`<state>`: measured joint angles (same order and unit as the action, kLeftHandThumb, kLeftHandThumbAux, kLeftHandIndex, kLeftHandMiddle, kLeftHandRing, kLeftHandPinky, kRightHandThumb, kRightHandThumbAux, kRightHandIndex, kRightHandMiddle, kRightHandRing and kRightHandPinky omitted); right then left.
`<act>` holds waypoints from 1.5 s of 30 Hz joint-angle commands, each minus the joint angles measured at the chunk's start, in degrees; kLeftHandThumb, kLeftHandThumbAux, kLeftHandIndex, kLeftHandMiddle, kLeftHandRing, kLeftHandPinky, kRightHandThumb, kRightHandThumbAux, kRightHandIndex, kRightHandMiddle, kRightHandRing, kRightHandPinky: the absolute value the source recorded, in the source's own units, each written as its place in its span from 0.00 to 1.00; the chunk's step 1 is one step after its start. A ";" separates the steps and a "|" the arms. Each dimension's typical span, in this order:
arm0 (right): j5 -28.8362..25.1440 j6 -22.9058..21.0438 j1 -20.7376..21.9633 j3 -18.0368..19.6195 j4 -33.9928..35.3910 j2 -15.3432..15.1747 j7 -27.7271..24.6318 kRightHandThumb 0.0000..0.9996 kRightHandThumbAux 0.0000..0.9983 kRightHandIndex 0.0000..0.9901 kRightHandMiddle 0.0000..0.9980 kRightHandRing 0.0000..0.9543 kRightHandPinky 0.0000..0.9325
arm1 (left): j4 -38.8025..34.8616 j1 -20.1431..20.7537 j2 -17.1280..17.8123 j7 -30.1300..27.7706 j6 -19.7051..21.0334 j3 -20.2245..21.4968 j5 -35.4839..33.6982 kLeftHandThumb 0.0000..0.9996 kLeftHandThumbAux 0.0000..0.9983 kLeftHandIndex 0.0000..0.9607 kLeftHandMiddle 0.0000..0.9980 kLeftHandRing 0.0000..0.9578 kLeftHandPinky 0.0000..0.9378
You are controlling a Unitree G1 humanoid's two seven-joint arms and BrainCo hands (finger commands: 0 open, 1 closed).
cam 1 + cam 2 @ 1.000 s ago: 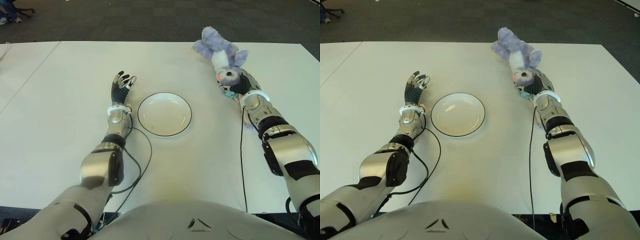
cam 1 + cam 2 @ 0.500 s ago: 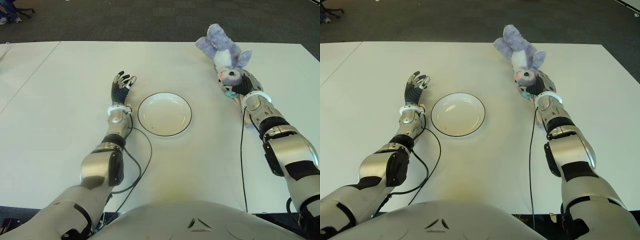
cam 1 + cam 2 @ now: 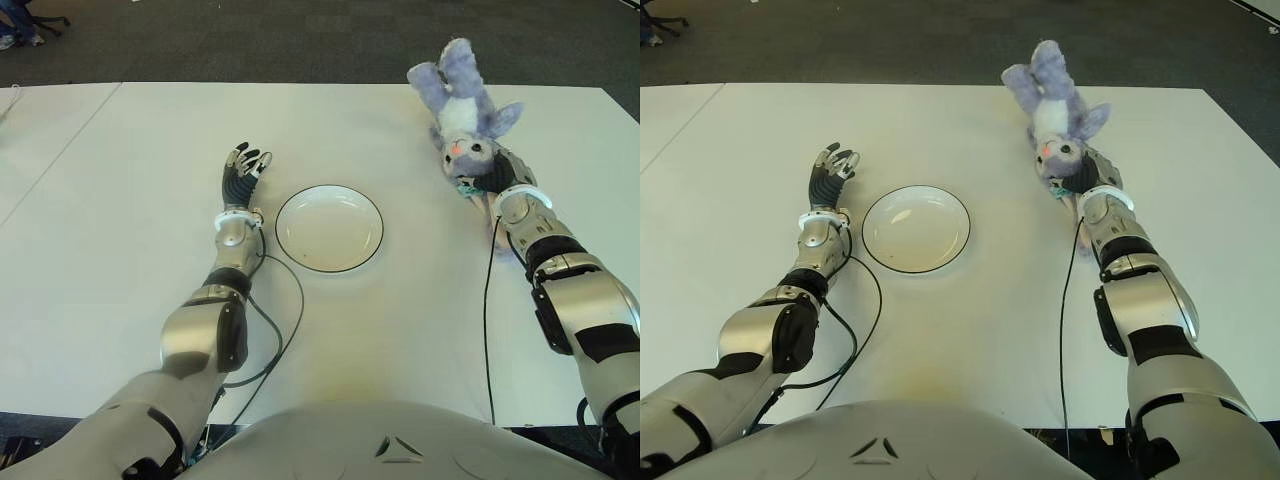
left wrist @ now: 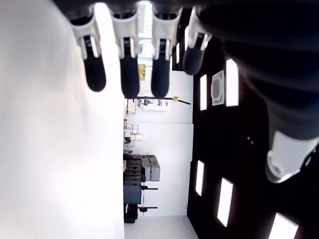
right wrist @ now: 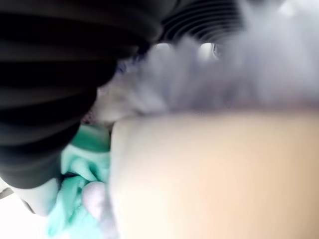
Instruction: Put the doll into the plate.
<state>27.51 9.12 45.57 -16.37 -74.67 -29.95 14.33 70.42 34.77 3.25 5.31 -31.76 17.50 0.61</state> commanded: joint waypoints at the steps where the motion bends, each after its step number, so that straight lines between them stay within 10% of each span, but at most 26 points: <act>1: -2.18 -5.27 -7.31 2.50 -4.06 4.09 -0.36 0.70 0.72 0.44 0.67 0.71 0.80 | 7.17 -11.03 -2.84 -0.62 6.28 0.65 -0.70 0.00 0.60 0.17 0.24 0.25 0.22; 20: -7.94 3.71 -7.94 10.81 -2.75 3.81 5.72 0.71 0.71 0.45 0.82 0.87 0.89 | 7.24 -10.80 -3.01 -0.73 6.64 0.78 -1.10 0.00 0.59 0.17 0.25 0.26 0.25; 45: -0.54 30.53 -9.51 4.62 4.43 2.98 20.72 0.70 0.72 0.44 0.87 0.91 0.92 | 7.33 -10.48 -2.56 -1.01 7.07 0.84 -1.13 0.00 0.61 0.17 0.25 0.26 0.27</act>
<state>25.63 34.47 37.49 -10.55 -72.24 -27.95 32.32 70.42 34.90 3.27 4.71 -31.77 17.65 0.01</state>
